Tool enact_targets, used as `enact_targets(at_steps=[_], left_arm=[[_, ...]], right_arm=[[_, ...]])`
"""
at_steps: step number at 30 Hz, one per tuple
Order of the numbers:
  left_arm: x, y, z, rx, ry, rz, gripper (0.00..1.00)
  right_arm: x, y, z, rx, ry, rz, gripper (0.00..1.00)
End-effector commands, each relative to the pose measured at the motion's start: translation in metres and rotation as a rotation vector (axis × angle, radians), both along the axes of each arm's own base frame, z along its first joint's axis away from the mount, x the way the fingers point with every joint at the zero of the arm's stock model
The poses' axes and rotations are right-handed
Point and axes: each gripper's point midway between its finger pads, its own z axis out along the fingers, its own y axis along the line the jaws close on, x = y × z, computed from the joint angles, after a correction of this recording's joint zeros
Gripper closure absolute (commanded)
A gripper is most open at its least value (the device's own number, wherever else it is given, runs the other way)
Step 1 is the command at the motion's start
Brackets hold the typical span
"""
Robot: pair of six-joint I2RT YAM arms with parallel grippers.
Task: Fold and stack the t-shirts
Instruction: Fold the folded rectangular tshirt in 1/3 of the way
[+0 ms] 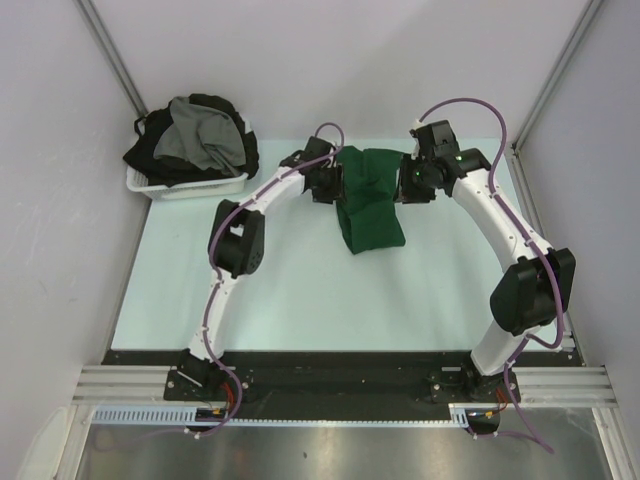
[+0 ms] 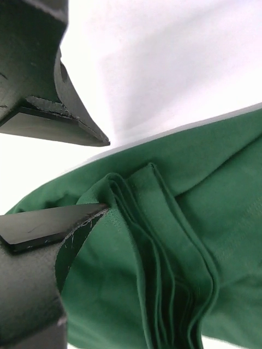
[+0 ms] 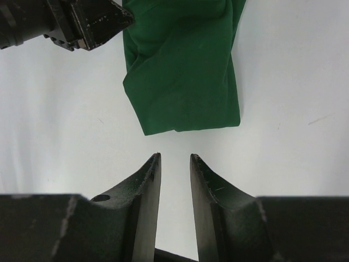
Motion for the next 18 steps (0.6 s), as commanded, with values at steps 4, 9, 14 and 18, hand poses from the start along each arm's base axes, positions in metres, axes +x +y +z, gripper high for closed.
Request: enact_targets(at_steps=[4,9,14,18], left_arm=[[0.012,-0.008,0.011,-0.053,-0.023,0.019,0.48],[0.012,-0.010,0.028,-0.070,-0.046,0.008,0.48],[0.009,-0.008,0.036,-0.065,-0.057,0.002,0.46],[0.008,-0.010,0.037,-0.072,-0.052,-0.005,0.46]], right_arm=[[-0.002,0.001,0.014,0.008,-0.037,0.013,0.67],[0.000,0.003,0.012,0.021,-0.032,0.013,0.68],[0.003,0.009,0.011,0.038,-0.032,0.019,0.68],[0.002,0.012,0.013,0.041,-0.037,0.024,0.68]])
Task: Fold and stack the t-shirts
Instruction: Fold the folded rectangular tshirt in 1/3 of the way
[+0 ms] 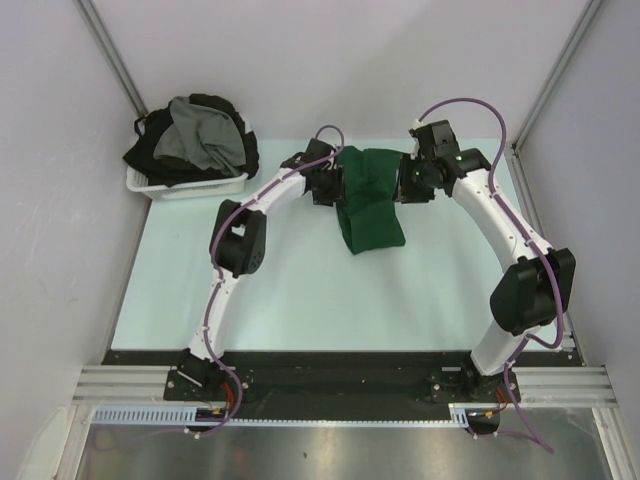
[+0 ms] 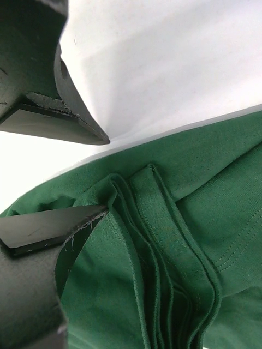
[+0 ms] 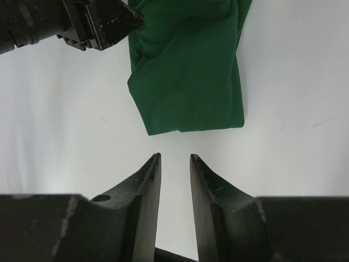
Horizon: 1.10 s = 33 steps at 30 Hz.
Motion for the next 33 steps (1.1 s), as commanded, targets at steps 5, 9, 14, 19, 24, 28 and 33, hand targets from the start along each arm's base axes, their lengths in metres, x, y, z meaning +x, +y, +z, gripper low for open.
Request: enact_targets(at_steps=[5,9,14,19,24,28,33], left_arm=[[0.008,-0.013,0.068,-0.082,-0.109,-0.017,0.46],[0.006,-0.016,0.073,-0.085,-0.116,-0.022,0.48],[0.001,-0.017,0.077,-0.073,-0.119,-0.029,0.49],[-0.001,-0.022,0.075,-0.075,-0.115,-0.036,0.51],[-0.002,-0.024,0.068,-0.067,-0.104,-0.033,0.52],[-0.003,-0.023,0.057,-0.039,-0.094,-0.038,0.51],[-0.001,-0.022,0.051,-0.023,-0.094,-0.038,0.50]], right_arm=[[-0.001,0.007,0.007,0.025,-0.024,0.007,0.68],[-0.001,0.012,0.008,0.035,-0.027,0.012,0.68],[-0.001,0.016,0.007,0.041,-0.028,0.019,0.68],[-0.001,0.017,0.009,0.045,-0.034,0.021,0.68],[-0.002,0.015,0.010,0.038,-0.038,0.021,0.68],[-0.003,0.013,0.010,0.036,-0.037,0.022,0.68],[-0.005,0.011,0.008,0.029,-0.032,0.023,0.68]])
